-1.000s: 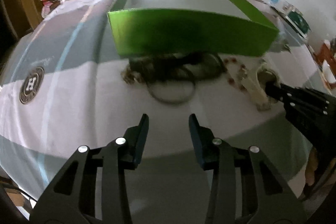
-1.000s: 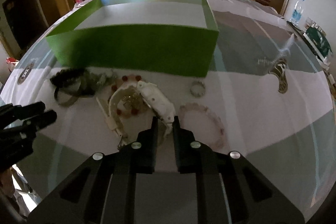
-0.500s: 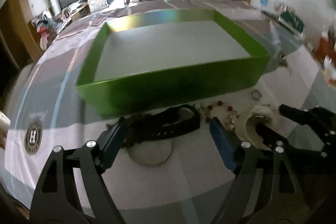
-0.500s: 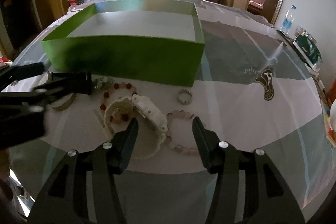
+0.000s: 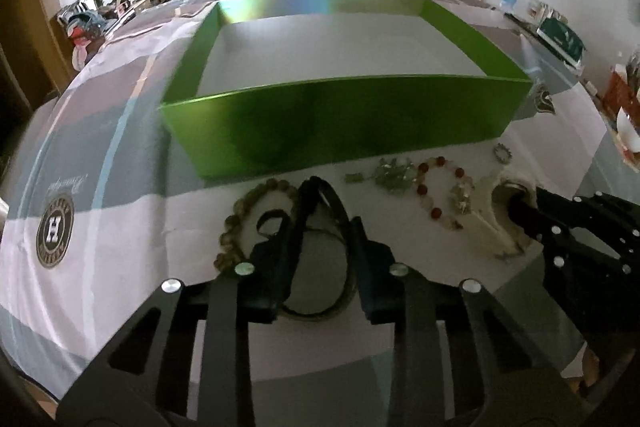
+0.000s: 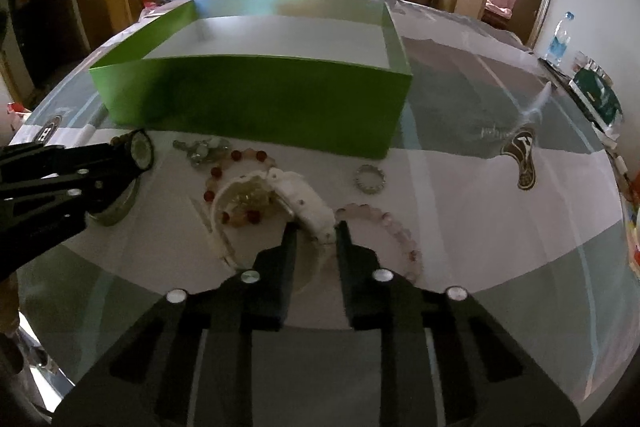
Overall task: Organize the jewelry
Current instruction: 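Grasp the black sunglasses with the left tool while the right tool lifts the watch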
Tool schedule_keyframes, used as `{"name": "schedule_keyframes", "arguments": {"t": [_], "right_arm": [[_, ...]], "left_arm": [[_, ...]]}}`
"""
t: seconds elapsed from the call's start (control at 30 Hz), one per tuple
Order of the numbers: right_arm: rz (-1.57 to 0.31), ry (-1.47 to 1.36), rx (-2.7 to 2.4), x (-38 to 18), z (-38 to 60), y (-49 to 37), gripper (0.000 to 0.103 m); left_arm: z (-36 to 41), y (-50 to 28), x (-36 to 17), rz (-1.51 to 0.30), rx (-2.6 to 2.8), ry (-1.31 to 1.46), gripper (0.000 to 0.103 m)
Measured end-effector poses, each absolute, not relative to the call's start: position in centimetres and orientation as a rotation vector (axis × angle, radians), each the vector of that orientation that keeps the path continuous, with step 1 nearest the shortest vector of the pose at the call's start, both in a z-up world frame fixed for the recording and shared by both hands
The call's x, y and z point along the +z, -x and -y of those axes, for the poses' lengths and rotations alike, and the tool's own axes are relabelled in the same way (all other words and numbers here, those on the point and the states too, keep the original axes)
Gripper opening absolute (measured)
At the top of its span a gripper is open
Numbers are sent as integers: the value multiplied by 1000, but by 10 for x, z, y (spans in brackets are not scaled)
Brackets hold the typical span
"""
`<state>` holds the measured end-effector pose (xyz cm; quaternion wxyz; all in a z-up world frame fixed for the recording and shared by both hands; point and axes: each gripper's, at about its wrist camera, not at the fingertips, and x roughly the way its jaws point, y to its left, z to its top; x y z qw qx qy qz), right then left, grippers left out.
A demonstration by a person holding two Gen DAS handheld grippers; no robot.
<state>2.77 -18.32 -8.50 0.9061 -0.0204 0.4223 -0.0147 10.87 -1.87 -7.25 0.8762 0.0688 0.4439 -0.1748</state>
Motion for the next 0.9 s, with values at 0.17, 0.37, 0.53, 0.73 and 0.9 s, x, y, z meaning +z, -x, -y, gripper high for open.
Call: {"name": "schedule_keyframes", "arguments": {"t": [0.17,0.37,0.53,0.73,0.9], "right_arm": [[-874,7,-15,-81,186,-25,18],[-848,-9,-34,-68,193,-23,18],[-823,-20,-33,-57,197,-21,18],[-851,-18,-40,-65,196,-22,18],[-881,-23,-26,-75,191,-25,18]], "left_arm": [[4,-98,-67,-915,-367,-97,25],[-8,-83,-46,-857,-366,-76,25],[-9,-80,-33,-835,-383,-56,2],[-25,-82,-41,-853,-319,-55,39],[-23,-72,-49,-866,-334,-81,65]]}}
